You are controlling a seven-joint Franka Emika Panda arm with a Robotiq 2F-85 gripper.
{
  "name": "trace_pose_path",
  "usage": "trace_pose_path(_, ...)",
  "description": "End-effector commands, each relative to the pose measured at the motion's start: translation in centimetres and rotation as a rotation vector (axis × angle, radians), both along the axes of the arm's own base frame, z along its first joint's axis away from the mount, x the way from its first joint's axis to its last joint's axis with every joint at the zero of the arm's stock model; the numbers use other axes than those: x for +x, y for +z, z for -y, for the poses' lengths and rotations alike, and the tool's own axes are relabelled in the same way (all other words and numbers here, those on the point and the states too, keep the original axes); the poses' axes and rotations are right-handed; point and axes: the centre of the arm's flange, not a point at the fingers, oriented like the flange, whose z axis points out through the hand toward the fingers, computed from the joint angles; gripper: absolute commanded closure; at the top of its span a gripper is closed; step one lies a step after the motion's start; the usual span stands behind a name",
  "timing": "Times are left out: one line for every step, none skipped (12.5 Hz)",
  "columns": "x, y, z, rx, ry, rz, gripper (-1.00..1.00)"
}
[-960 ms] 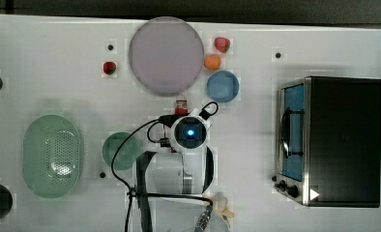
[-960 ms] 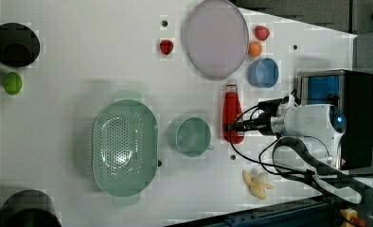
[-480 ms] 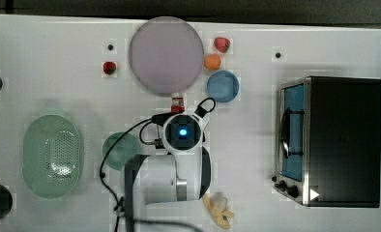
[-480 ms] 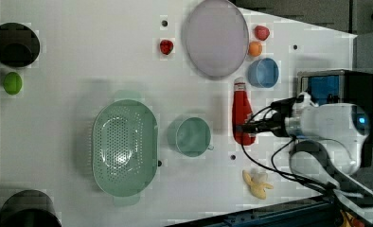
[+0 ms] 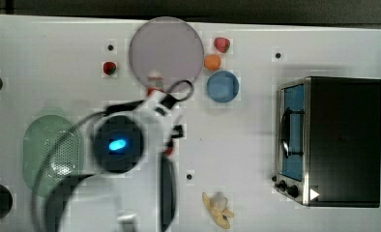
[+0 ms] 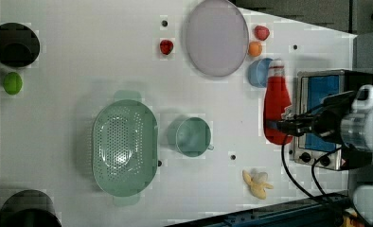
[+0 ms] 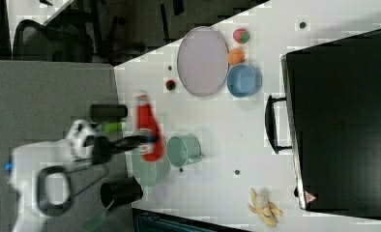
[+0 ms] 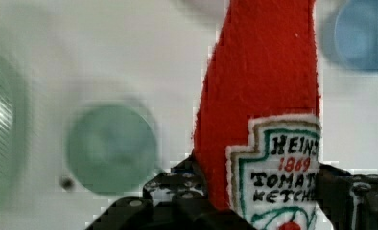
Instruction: Pick Ketchup from the table and place it in strainer.
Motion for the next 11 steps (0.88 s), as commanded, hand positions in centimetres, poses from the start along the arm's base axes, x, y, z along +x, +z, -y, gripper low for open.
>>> trace_pose_path(-2.7, -0.9, -8.5, 0.048, -0.155, -0.081, -0.29)
trace_pose_path(-3.4, -0.7, -11.3, 0.066, -0.175, -0.083, -0.29)
trace_pose_path(-4.2, -0.8, -13.9, 0.071, -0.182, -0.085, -0.29)
trace_pose_path(-5.1, -1.2, -16.4, 0.073, -0.18, -0.089, -0.29)
trace_pose_path(-5.8, -1.8, -18.7, 0.083, -0.183, -0.09, -0.29)
trace_pose_path(-6.4, -2.6, -20.8, 0.103, -0.195, -0.085, -0.29)
trace_pose_path(-6.9, -3.4, -22.6, 0.132, -0.217, -0.077, -0.29)
trace_pose_path(-7.4, -4.4, -24.1, 0.16, -0.243, -0.078, -0.29)
trace_pose_path(-7.8, -5.4, -25.4, 0.184, -0.274, -0.086, -0.29)
trace_pose_path(-8.0, -6.4, -26.4, 0.204, -0.306, -0.096, -0.29)
trace_pose_path(-8.1, -7.6, -27.1, 0.215, -0.32, -0.106, -0.29)
